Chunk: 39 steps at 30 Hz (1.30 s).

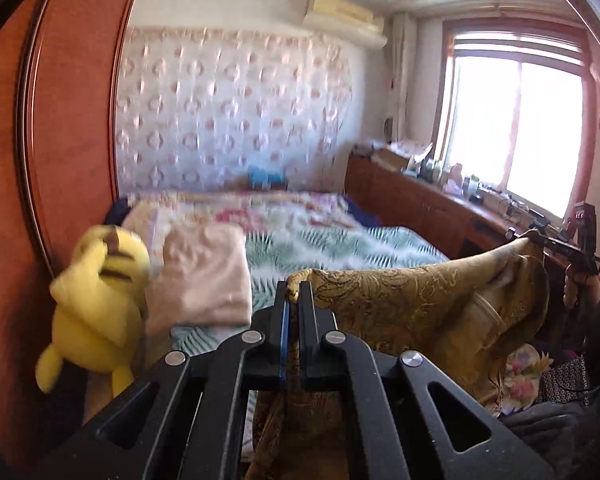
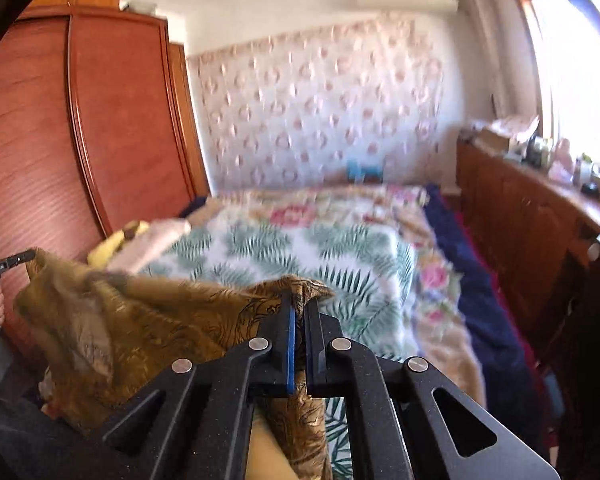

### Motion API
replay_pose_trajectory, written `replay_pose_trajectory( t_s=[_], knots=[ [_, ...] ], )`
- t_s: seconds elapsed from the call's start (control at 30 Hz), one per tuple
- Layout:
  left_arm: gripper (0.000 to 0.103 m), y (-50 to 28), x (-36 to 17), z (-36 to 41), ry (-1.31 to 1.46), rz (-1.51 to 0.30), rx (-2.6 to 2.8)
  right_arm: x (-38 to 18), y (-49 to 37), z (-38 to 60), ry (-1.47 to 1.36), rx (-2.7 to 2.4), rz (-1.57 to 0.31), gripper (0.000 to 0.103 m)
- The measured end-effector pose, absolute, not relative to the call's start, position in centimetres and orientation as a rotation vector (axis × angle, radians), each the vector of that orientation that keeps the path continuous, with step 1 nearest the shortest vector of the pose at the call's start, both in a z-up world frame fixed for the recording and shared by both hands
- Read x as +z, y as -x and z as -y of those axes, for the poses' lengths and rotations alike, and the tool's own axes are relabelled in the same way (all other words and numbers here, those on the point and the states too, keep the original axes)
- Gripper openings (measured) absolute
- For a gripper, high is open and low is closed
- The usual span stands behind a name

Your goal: Fold small clothes

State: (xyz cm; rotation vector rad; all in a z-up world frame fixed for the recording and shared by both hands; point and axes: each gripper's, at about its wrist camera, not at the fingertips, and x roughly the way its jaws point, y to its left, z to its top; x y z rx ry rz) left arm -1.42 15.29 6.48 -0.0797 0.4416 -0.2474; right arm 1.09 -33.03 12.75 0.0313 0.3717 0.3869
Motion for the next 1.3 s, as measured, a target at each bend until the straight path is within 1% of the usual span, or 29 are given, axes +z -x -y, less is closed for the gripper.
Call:
replay_pose_trajectory(
  t_s=[0.4,0.53,0.63,0.73,0.83,0.93,1.0,1.03,1.1,1.2,1.23,1.27,1.3],
  knots=[
    [0.004,2.9,13.6,-14.5,0.054,-0.215,-0.228,20.6,6.5,32.5,0.092,0.346,-0.143,0.002],
    [0.004,2.6,15.8,-14.5,0.030,-0.153,-0.214,22.6,7.3,32.1,0.122,0.335,-0.087,0.002],
    [0.004,0.9,17.3,-14.6,0.019,-0.128,-0.199,24.4,7.1,31.4,0.158,0.320,-0.042,0.002],
    [0.004,-1.8,18.5,-14.6,-0.001,-0.094,-0.151,25.9,5.2,30.1,0.184,0.298,-0.018,0.002],
    [0.004,-6.6,18.2,-15.1,-0.002,-0.125,-0.118,26.5,0.8,28.7,0.213,0.261,-0.032,0.002],
    [0.004,-11.4,15.6,-15.7,0.011,-0.188,-0.080,24.9,-5.8,25.7,0.242,0.233,-0.094,0.002],
    [0.004,-15.3,12.4,-16.0,0.001,-0.236,-0.073,23.9,-9.7,23.7,0.220,0.225,-0.147,0.003],
    [0.007,-16.8,10.9,-15.8,-0.009,-0.260,-0.071,22.4,-12.0,23.1,0.200,0.211,-0.187,0.003],
    [0.022,-20.3,7.0,-16.1,-0.030,-0.337,-0.030,18.7,-16.7,21.7,0.184,0.175,-0.293,0.003],
    [0.033,-22.6,2.9,-16.7,-0.011,-0.440,-0.040,12.8,-22.6,19.7,0.219,0.112,-0.469,0.011],
    [0.037,-22.7,2.2,-16.5,-0.003,-0.462,-0.049,11.2,-23.6,19.2,0.228,0.117,-0.504,0.012],
    [0.045,-22.7,1.1,-16.7,0.013,-0.485,-0.081,9.6,-24.1,18.7,0.235,0.127,-0.529,0.013],
    [0.049,-22.4,0.8,-16.5,0.018,-0.494,-0.097,8.0,-24.3,18.2,0.259,0.094,-0.541,0.017]
  ],
)
